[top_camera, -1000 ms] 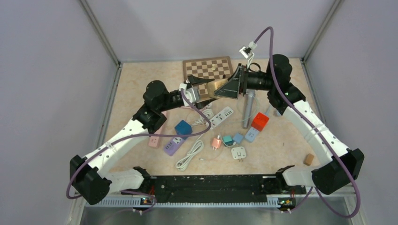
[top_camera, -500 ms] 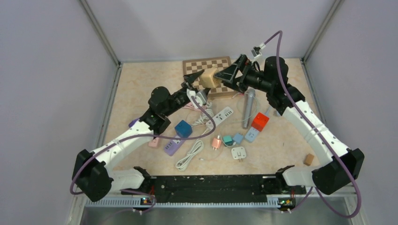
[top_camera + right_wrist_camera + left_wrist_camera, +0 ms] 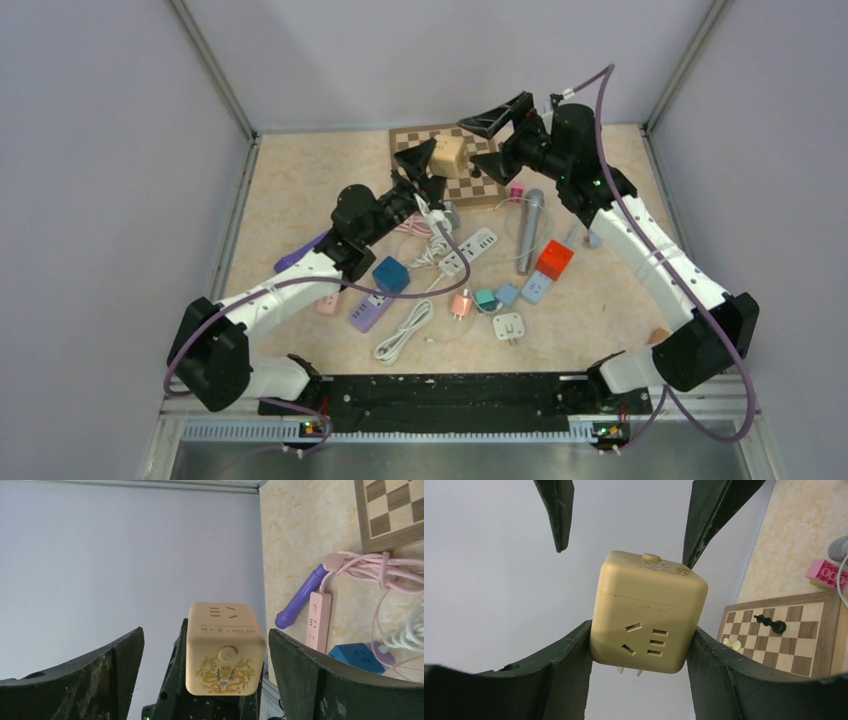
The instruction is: Insert the plug
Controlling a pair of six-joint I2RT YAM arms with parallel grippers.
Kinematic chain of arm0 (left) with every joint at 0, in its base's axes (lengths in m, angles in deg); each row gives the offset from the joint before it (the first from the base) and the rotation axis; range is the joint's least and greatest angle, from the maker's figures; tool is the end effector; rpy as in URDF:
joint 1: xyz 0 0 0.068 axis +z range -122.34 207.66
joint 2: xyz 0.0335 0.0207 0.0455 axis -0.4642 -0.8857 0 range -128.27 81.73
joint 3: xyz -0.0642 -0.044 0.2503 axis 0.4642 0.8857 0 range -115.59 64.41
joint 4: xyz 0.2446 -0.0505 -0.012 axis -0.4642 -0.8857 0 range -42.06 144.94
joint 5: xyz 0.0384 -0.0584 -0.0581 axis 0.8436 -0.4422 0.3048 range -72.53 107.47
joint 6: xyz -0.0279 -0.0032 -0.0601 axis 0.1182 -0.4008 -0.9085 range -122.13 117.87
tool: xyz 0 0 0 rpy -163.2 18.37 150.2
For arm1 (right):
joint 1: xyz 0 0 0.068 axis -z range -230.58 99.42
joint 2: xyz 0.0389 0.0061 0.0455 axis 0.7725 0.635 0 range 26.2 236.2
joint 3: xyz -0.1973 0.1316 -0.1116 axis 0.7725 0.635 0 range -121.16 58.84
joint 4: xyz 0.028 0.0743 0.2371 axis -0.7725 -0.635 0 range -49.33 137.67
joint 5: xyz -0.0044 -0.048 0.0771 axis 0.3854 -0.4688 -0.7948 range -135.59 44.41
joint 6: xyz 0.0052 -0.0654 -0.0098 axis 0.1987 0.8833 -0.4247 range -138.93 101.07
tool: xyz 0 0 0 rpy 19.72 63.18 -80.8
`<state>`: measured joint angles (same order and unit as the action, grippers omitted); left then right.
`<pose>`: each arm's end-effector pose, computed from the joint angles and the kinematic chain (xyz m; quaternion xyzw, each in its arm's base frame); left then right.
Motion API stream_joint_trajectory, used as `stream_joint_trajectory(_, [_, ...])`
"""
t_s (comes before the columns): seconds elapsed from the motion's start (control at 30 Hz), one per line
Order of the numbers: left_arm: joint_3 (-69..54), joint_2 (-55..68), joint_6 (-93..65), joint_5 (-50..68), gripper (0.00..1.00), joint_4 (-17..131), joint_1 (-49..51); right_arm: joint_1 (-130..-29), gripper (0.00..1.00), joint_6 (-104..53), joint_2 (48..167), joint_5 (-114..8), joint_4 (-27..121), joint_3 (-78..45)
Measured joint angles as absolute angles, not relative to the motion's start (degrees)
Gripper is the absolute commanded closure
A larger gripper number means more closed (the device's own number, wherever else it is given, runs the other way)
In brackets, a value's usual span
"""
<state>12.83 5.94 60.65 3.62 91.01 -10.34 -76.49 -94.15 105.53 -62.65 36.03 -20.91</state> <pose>0.2422 -0.2052 0.3437 0.5416 0.3268 0.0912 0.7691 0.2878 0.1570 0.3995 0.2333 0.7339 0.5575 0.3101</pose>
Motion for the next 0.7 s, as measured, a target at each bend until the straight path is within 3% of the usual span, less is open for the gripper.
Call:
stream_joint_trajectory(0.17, [12.83,5.33,62.01,3.34,1.0,91.34,-10.38,-77.47,0.17,-95.29,108.06,-62.58,35.51,-22.26])
stream_joint_trajectory(0.33, [12.83,5.06,62.01,3.4,1.0,91.4,-10.45,-78.57,0.32,-95.75,109.79,-62.78,34.35,-22.26])
stream_joint_trajectory(0.43, [12.83,5.06,61.16,3.58,1.0,91.4,-10.69,-78.7,0.46,-95.99,110.16,-63.26,34.63,-22.26])
stream_joint_trajectory(0.53, [12.79,5.02,60.11,4.17,1.0,91.53,-10.86,-78.7,0.7,-95.92,110.27,-63.72,35.27,-22.24])
stream_joint_trajectory(0.57, [12.79,5.02,59.8,4.47,0.93,91.84,-10.91,-78.7,0.77,-95.68,110.33,-63.72,35.42,-22.24])
stream_joint_trajectory(0.7, [12.77,4.93,58.42,6.42,0.33,91.67,-11.52,-78.7,0.98,-94.53,110.75,-63.61,35.11,-22.74])
